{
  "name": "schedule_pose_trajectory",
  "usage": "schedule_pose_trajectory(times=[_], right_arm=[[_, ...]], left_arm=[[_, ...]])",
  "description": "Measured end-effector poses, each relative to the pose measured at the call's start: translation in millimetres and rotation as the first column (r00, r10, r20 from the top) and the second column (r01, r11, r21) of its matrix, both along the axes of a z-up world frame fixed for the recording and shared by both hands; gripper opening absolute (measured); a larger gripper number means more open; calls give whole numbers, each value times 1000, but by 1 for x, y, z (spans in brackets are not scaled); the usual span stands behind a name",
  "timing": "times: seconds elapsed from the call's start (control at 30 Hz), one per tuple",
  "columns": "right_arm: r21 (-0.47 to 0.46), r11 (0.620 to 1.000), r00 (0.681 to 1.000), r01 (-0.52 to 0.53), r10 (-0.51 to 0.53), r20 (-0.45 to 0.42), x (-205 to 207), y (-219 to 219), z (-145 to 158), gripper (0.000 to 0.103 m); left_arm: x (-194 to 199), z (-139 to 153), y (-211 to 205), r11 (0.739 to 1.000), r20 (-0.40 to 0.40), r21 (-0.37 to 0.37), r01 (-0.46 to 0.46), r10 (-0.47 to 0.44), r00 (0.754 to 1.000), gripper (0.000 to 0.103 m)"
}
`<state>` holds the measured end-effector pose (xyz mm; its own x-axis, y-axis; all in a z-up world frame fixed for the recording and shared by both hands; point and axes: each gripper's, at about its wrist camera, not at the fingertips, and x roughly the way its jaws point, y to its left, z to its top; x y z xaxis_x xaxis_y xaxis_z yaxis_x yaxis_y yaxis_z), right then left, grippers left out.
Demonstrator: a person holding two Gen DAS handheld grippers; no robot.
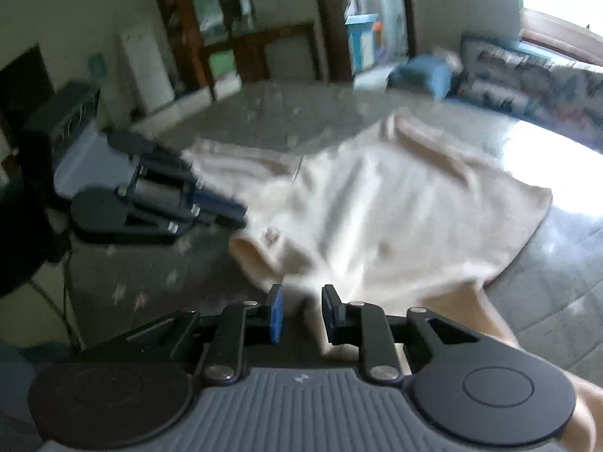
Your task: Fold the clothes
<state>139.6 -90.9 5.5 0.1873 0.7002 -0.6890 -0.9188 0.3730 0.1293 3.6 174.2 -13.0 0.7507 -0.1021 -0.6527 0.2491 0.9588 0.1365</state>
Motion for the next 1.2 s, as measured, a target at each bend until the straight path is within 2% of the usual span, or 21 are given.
schedule_pose_trajectory(times=[0.1, 0.2, 0.3, 0.4, 0.5, 0.57, 0.6, 0.67, 0.73, 0.77, 0.87, 0.93, 1.03, 1.1, 1.13, 1.2], right_arm=[[9, 998, 994, 62, -63, 93, -2, 7, 1, 22], [-25, 999, 989, 39, -35, 142, -12, 19, -13, 21], [-67, 998, 983, -12, 24, 181, -28, 33, -33, 21], [-96, 994, 977, -45, 64, 204, -48, 35, -46, 22], [-21, 1000, 987, -12, 15, 161, -52, 18, -36, 23], [52, 997, 992, 65, -71, 109, -43, -4, -24, 23], [69, 991, 985, 119, -126, 114, -39, -17, -19, 23], [87, 967, 962, 238, -247, 114, -27, -47, -11, 23], [84, 926, 921, 369, -376, 99, -10, -78, -8, 23], [77, 901, 896, 427, -433, 95, -2, -90, -8, 23], [68, 799, 799, 598, -600, 30, 32, -132, -13, 24], [57, 745, 746, 665, -666, -2, 50, -151, -17, 24], [33, 671, 672, 740, -741, -1, 74, -167, -26, 25], [21, 647, 647, 762, -762, -7, 86, -171, -32, 36], [5, 640, 640, 768, -768, -6, 93, -171, -38, 37], [-17, 647, 647, 762, -763, -12, 103, -170, -48, 37]], left_arm=[[5, -1, 1, 1000, -6, -26, -17, 17, 1000, 10], [8, -10, -5, 1000, -31, -18, -8, 8, 999, 12], [6, -18, -9, 999, -47, 48, -2, 4, 999, 8], [1, -22, -7, 994, -56, 109, -12, 18, 998, 7], [-2, -20, 4, 992, -59, 121, -39, 46, 997, 7], [-3, -14, 10, 995, -58, 92, -48, 53, 997, 9], [-4, -11, 12, 996, -53, 78, -48, 52, 997, 9], [-5, -3, 7, 998, -28, 59, -24, 25, 999, 13], [-3, 4, -5, 999, -3, 40, 20, -20, 1000, 18], [-2, 7, -12, 999, 9, 30, 45, -45, 999, 22], [5, 11, -42, 989, 36, 22, 147, -148, 988, 23], [10, 11, -61, 978, 41, 24, 205, -206, 978, 23], [20, 6, -88, 959, 34, 31, 280, -281, 959, 23], [26, 0, -98, 950, 19, 26, 311, -311, 950, 23], [29, -3, -101, 947, 6, 16, 321, -321, 947, 23], [35, -10, -105, 946, -22, 1, 325, -325, 946, 23]])
